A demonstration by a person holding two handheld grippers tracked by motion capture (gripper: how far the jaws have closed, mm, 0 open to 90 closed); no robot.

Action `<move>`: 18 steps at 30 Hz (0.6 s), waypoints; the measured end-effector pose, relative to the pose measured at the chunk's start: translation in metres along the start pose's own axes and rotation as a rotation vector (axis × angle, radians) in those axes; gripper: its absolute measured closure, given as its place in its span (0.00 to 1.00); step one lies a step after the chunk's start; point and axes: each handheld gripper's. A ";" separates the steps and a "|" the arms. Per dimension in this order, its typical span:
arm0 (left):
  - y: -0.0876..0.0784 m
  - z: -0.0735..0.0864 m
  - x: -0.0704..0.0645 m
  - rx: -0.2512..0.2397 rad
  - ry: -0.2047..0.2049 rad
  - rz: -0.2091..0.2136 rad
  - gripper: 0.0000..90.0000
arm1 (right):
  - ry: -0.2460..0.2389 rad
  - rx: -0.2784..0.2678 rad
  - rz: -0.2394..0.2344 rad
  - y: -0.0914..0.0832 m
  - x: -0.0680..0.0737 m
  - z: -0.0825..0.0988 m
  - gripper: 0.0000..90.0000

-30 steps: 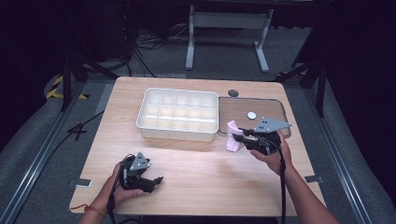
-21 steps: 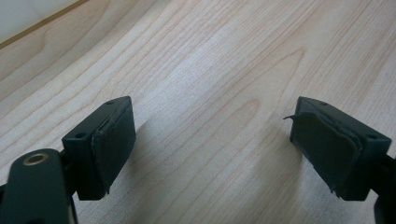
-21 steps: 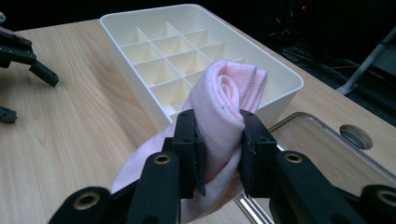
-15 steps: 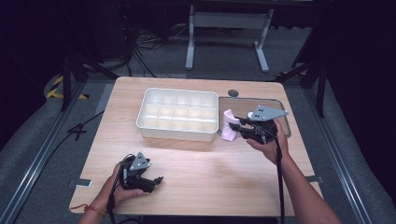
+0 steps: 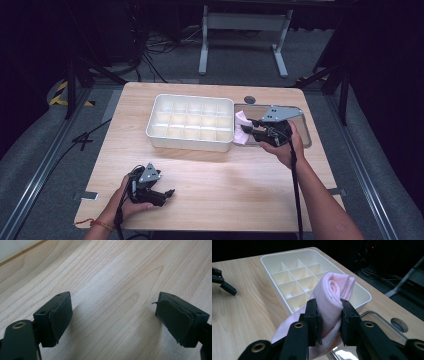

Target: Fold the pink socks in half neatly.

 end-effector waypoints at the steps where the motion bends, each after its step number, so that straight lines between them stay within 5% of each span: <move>1: 0.000 0.000 0.000 0.001 0.004 -0.002 0.16 | 0.000 0.000 -0.001 0.001 0.000 -0.001 0.79; 18: 0.000 0.000 0.000 0.005 0.000 -0.001 0.16 | 0.000 0.010 -0.014 0.018 -0.001 -0.009 0.79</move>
Point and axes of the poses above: each handheld gripper's, and its own axes: y roughly forward along the jaws, z roughly out of its underside, x roughly to its left, and after that the axes turned 1 degree about z, right-handed
